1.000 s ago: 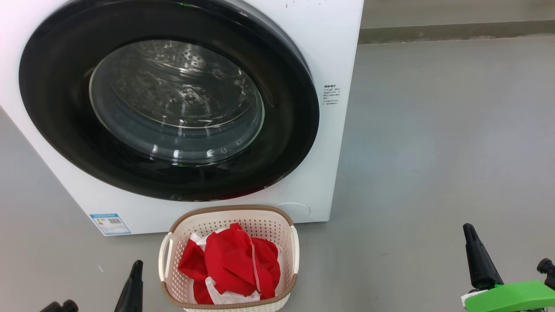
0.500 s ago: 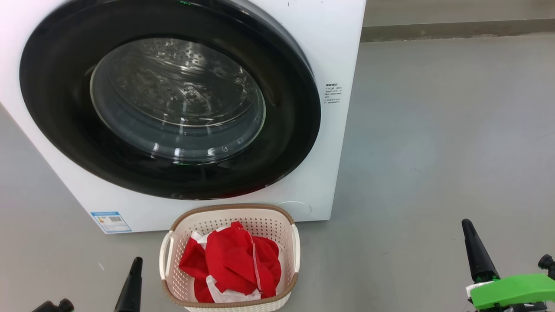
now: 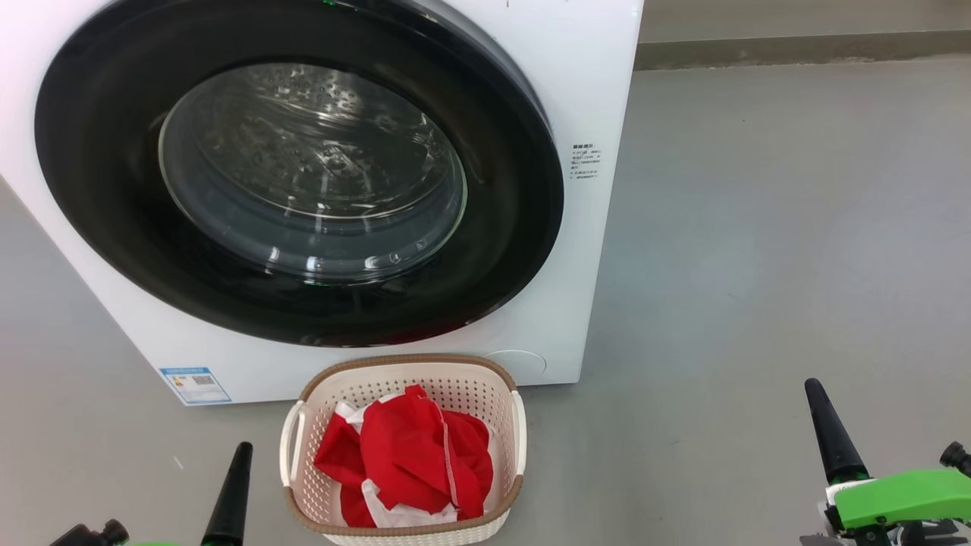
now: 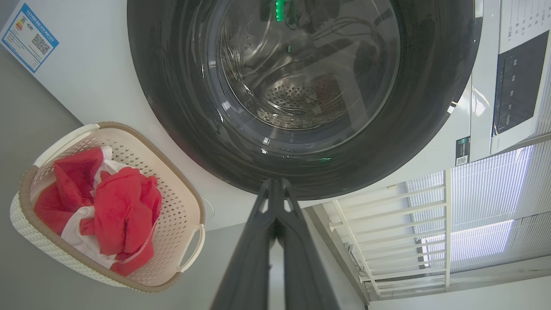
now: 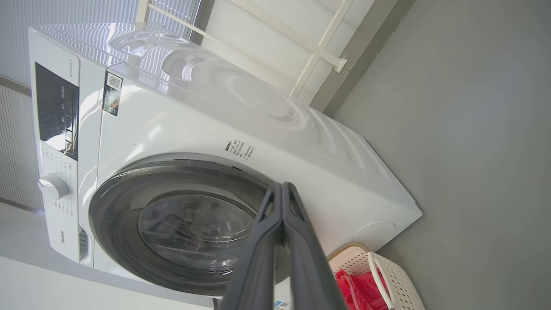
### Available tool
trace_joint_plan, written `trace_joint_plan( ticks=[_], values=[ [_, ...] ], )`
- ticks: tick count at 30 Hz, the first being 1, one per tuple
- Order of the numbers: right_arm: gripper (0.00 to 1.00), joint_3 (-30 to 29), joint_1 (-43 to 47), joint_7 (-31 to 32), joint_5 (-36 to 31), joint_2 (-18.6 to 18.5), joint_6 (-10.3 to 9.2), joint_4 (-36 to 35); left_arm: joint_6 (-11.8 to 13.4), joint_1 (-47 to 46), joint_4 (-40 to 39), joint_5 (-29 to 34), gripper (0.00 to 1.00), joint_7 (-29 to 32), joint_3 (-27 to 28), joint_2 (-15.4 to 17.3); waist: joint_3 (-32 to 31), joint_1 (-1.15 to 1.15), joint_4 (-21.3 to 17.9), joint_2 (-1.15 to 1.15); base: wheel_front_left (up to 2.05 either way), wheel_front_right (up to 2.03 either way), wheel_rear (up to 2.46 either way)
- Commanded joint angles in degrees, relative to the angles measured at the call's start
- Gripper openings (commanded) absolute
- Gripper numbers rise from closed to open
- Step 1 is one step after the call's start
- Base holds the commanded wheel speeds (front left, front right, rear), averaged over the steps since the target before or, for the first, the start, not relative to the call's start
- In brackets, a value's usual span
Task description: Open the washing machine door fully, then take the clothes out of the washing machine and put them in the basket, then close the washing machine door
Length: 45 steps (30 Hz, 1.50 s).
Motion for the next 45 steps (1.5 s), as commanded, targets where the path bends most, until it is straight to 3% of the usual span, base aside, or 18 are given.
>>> trace_joint_plan(
  ticks=[1,31,45],
  values=[
    [0.00,1.0,-3.2,0.4,1.5,-1.1,-0.15,-1.2,-0.9,-2.7,-1.1,-1.5,0.00,0.3,1.8,0.5,0.0,0.00,0.0,0.00,0.00,0.00,0.00],
    [0.00,0.9,-7.2,5.6,20.8,-1.4,-0.20,2.1,-2.4,-5.6,1.0,-20.2,0.00,5.3,3.8,-0.2,0.6,0.00,0.5,0.00,0.00,0.00,0.00],
    [0.00,0.7,-7.4,6.0,21.7,-1.3,-0.21,2.2,-2.5,-5.7,1.1,-21.2,0.00,5.5,3.9,-0.2,0.6,0.00,0.5,0.00,0.00,0.00,0.00]
  ],
)
